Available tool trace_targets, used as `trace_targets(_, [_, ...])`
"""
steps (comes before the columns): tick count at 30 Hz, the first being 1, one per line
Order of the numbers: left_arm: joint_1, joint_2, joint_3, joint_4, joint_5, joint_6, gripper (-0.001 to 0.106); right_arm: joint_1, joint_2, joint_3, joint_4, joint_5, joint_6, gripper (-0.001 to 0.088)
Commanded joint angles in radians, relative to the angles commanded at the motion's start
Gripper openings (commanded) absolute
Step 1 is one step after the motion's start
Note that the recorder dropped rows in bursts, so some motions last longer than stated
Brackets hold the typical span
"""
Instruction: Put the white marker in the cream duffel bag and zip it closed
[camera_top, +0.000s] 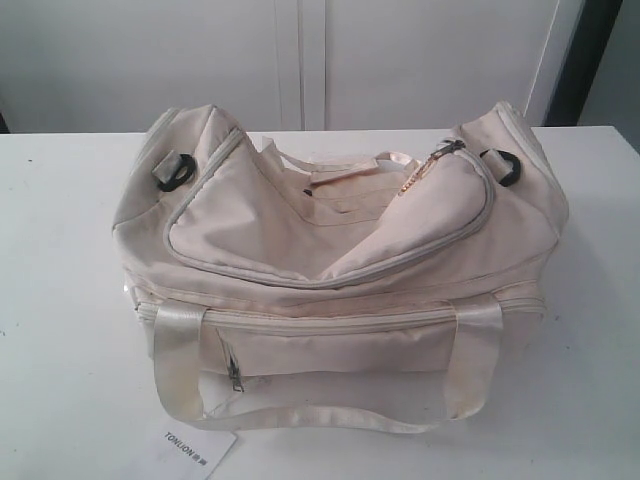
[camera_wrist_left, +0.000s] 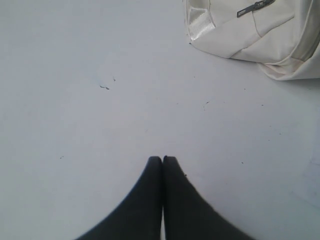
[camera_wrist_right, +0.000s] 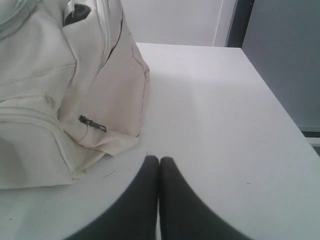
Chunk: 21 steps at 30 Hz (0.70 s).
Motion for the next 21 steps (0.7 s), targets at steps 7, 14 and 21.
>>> trace_targets(7, [0.000, 0.000, 0.000, 0.000, 0.000, 0.000, 0.000, 0.000, 0.000, 0.028, -0.031, -0.065, 0.006, 0.0000])
trace_targets(14, [0.000, 0.000, 0.000, 0.000, 0.000, 0.000, 0.000, 0.000, 0.000, 0.028, -0.046, -0.062, 0.069, 0.0000])
trace_targets(21, [0.000, 0.000, 0.000, 0.000, 0.000, 0.000, 0.000, 0.000, 0.000, 0.028, -0.046, -0.059, 0.069, 0.0000])
